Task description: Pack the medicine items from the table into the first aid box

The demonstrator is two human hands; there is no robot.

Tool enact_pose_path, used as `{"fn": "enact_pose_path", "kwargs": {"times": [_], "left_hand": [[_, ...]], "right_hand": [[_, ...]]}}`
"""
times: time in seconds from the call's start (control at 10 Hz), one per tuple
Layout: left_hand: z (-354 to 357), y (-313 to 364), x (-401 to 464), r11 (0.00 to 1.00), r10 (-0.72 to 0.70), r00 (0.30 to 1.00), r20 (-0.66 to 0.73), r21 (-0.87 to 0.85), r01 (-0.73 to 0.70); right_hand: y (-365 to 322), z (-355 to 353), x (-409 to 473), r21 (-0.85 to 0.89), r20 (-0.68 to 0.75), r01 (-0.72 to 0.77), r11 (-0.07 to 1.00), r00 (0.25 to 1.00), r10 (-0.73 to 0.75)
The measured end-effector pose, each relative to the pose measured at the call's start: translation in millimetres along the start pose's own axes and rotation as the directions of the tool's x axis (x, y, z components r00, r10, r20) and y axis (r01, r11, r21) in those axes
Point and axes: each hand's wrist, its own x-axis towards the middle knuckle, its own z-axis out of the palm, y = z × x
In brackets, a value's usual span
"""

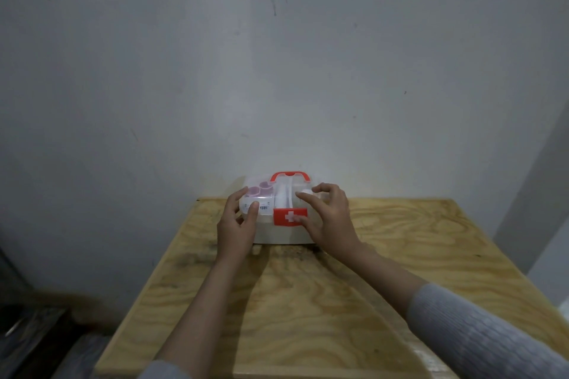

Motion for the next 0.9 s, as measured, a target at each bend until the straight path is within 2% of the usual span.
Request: {"fn": "enact_pose_path", "kwargs": {"times": [0.3,0.4,0.5,0.6,0.7,0.8,0.9], "left_hand": [[4,-2,8,0.999,-0.022,1.0,0.008,0.032,0.022],[8,-3,20,0.996,-0.032,0.999,0.025,0.079,0.03],[15,-3,32,0.993,-0.048,0.997,0.054,0.106,0.042],[17,-3,41,0.991,-0.065,0.996,0.063,0.117,0.057],[16,-5,42,0.977,-0.062,0.994,0.095,0.209,0.041],[21,7,54,0.861,-0.125,0.99,0.066,0.503,0.075],[32,17,37,0.762,-0.062,0.998,0.0,0.646,0.047]], "right_hand": [[6,8,1,-0.077,-0.105,0.069,0.995,0.991,-0.077],[12,7,12,-0.067,-0.041,0.027,0.997,0.999,-0.03],[12,6,25,-0.079,0.061,-0.074,0.994,0.995,0.079],[12,6,34,-0.1,0.09,-0.097,0.99,0.99,0.106],[6,5,32,-0.174,0.122,-0.085,0.981,0.987,0.108],[-4,4,34,-0.264,0.165,-0.11,0.958,0.974,0.158],[-26,-8,29,-0.212,0.123,-0.15,0.966,0.976,0.179]]}}
